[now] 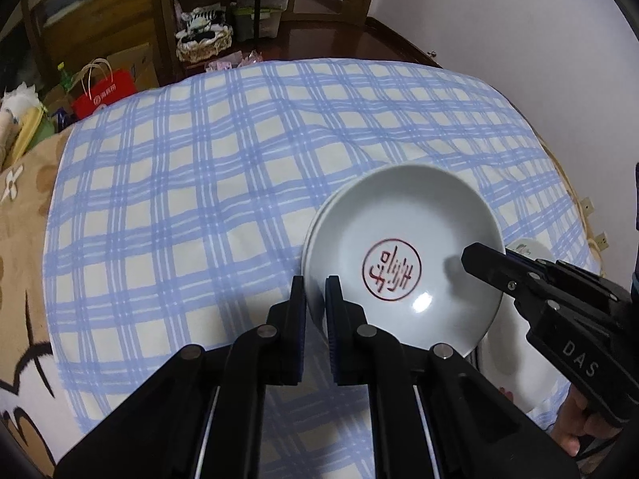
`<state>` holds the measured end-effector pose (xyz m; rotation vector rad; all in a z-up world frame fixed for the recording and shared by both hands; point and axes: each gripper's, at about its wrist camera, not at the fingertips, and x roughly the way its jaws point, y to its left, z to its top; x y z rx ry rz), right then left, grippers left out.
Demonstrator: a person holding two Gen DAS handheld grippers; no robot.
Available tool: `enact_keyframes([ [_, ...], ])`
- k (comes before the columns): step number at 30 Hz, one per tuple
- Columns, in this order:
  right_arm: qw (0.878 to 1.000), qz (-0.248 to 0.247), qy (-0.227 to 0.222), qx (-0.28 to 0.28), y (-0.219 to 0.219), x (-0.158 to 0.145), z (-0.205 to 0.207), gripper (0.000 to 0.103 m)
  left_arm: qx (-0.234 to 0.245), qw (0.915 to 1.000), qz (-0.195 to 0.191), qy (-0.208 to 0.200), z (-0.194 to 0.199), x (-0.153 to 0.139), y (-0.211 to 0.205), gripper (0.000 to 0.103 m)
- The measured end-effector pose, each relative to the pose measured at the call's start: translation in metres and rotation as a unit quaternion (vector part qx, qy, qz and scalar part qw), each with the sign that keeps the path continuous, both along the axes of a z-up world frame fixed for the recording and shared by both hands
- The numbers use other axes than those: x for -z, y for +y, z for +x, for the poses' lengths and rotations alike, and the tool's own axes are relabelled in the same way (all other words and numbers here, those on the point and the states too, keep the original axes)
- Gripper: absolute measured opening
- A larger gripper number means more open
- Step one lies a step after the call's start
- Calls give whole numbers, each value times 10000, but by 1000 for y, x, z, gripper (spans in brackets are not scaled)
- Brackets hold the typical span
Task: Organize plates and bowls
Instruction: 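Lift the red-emblem bowl with both tools and carry it toward the nested white bowls, then lower the red-emblem bowl into the nested white bowls with both tools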
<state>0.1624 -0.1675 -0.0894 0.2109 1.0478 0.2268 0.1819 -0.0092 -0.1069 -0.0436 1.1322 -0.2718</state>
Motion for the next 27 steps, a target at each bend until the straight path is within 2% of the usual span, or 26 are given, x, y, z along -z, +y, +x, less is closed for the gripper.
enact_keyframes([
  [6, 9999, -102, 39, 22, -4, 2, 4, 10, 117, 9998, 129, -92, 2, -1, -7, 6],
  [17, 9982, -576, 6, -161, 10, -2, 6, 9, 96, 9999, -25, -54, 5, 0, -1, 6],
  [27, 9977, -646, -164, -136, 11, 2, 10, 9, 115, 9998, -154, -82, 9, 1, 1, 7],
])
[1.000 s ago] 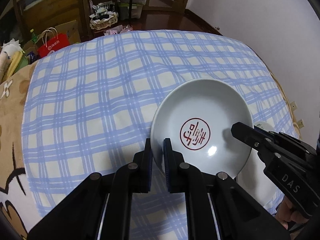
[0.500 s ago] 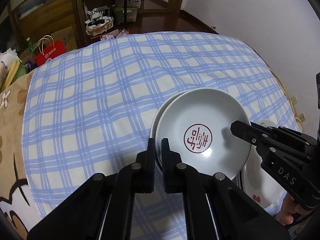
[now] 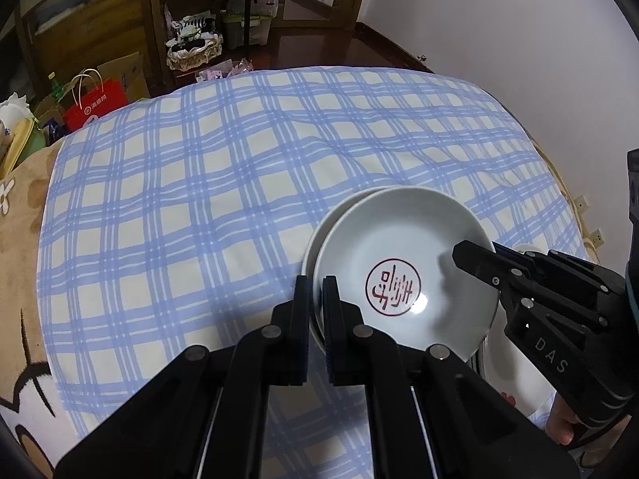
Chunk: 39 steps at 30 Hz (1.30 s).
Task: Organize plates and bowls
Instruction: 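Lower the red-emblem bowl into the nested white bowls with both tools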
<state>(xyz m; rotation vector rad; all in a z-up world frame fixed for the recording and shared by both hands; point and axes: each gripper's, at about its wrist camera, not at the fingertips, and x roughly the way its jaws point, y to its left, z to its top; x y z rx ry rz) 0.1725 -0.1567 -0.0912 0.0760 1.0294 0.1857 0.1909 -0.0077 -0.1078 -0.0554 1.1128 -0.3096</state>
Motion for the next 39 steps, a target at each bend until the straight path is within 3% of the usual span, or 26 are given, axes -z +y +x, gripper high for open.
enact_keyframes([
  [11, 9999, -10, -94, 38, -4, -7, 1, 9, 43, 9999, -133, 44, 2, -2, 3, 7],
  [24, 9999, 113, -106, 50, -10, -20, 0, 11, 66, 9996, -200, -206, -3, -23, 21, 18],
  [28, 9995, 110, -248, 140, -13, -26, 0, 13, -58, 9994, -224, -249, 1, -27, 33, 32],
  [31, 9990, -82, -377, 232, -18, -31, 0, 13, 4, 9996, -254, -89, 2, -23, 37, 56],
  [33, 9990, -53, -352, 278, -24, -33, 1, 13, 40, 9995, -309, -41, 1, -22, 38, 62],
  [36, 9990, -85, -293, 322, -32, -33, 3, 14, 66, 9998, -102, -139, 0, -22, 36, 70],
  [37, 9992, -100, -257, 297, -34, -33, 4, 23, 76, 9998, -4, -164, 0, -21, 35, 75],
  [38, 9994, -105, -224, 262, -35, -32, 4, 39, 68, 9998, 48, -164, 1, -20, 35, 78],
  [39, 9994, -115, -211, 233, -36, -31, 4, 47, 50, 9999, 80, -129, 2, -17, 35, 79],
])
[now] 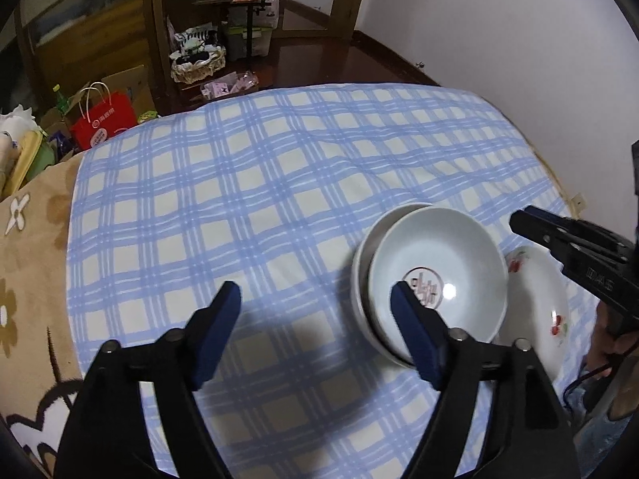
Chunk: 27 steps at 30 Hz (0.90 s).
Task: Organize plates and bowls
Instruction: 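Lower the red-emblem bowl into the nested white bowls with both tools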
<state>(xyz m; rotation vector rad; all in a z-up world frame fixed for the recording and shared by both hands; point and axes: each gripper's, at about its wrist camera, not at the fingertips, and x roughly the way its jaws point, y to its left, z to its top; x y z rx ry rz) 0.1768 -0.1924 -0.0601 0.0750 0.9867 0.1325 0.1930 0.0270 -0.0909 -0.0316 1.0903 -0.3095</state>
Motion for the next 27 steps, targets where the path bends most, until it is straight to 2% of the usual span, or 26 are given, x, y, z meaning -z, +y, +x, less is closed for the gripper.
enact_keyframes([
  [1, 10000, -35, -16, 14, -1, 1, 0, 53, -15, 10000, -2, 45, 1, 2, 0, 80],
  [4, 9999, 30, 101, 31, -4, 4, 1, 58, -189, 9996, -35, 219, 6, 10, 6, 83],
  [6, 9998, 77, 190, 53, -5, 8, 3, 69, -294, 9992, -20, 272, 9, 13, 9, 83],
  [8, 9997, 8, 225, 128, -5, 11, 4, 85, -368, 9988, -7, 326, 12, 16, 13, 84],
  [10, 9995, -56, 254, 152, -6, 14, 5, 89, -366, 9985, -17, 408, 13, 19, 15, 84],
  [14, 9992, -125, 320, 199, -8, 20, 6, 91, -249, 9981, -34, 569, 16, 25, 13, 84],
  [19, 9990, -169, 361, 220, -12, 22, 7, 92, -203, 9977, 172, 616, 16, 30, 6, 84],
  [23, 9977, -438, 441, 278, -13, 26, 8, 92, -183, 9974, 107, 691, 16, 32, 4, 84],
  [27, 9974, -358, 540, 312, -15, 31, 10, 92, -174, 9972, 50, 726, 17, 33, 5, 84],
])
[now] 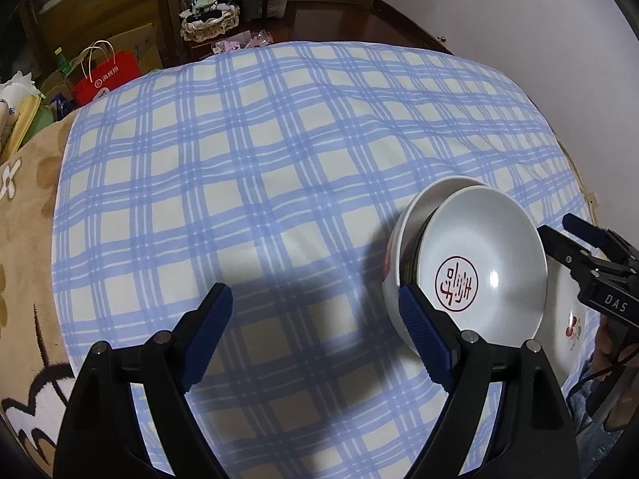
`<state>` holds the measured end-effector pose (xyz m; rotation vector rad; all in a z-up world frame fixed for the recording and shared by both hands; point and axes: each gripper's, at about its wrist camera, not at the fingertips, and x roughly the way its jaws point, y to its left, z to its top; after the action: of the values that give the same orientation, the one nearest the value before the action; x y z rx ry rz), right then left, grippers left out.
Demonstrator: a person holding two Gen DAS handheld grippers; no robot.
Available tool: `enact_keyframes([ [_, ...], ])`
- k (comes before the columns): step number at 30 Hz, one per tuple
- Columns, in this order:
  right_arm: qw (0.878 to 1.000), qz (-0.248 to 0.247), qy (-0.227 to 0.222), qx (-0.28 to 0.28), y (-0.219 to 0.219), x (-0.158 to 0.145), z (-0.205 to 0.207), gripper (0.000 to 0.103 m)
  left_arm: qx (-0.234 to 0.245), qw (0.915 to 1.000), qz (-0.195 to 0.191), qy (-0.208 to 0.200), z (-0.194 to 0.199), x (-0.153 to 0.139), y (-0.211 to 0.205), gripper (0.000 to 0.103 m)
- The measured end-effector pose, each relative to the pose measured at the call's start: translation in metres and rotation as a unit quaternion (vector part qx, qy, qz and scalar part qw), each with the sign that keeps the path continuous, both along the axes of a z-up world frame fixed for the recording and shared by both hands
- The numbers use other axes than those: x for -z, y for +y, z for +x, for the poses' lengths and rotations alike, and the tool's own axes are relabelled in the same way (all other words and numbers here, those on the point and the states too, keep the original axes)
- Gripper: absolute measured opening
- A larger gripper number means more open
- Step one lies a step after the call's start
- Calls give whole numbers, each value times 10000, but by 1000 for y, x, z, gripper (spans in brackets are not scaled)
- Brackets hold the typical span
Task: Organize plates and bowls
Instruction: 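Lower the red-emblem bowl into the nested white bowls with both tools, then grip the stack of three bowls at opposite rims with both tools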
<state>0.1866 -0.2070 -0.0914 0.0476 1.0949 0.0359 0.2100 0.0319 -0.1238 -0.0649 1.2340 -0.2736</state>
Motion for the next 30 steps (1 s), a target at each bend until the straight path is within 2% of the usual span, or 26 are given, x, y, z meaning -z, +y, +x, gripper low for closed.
enact_keyframes([
  [13, 9997, 42, 240, 94, 1, 8, 3, 92, 72, 9999, -77, -20, 2, -2, -3, 84],
  [19, 9997, -117, 224, 6, 4, 5, 2, 92, 80, 10000, -54, -15, 2, -1, -4, 84],
  [30, 9996, 12, 277, 83, 0, 5, 2, 92, 90, 9999, -63, 14, 2, 0, -5, 84],
])
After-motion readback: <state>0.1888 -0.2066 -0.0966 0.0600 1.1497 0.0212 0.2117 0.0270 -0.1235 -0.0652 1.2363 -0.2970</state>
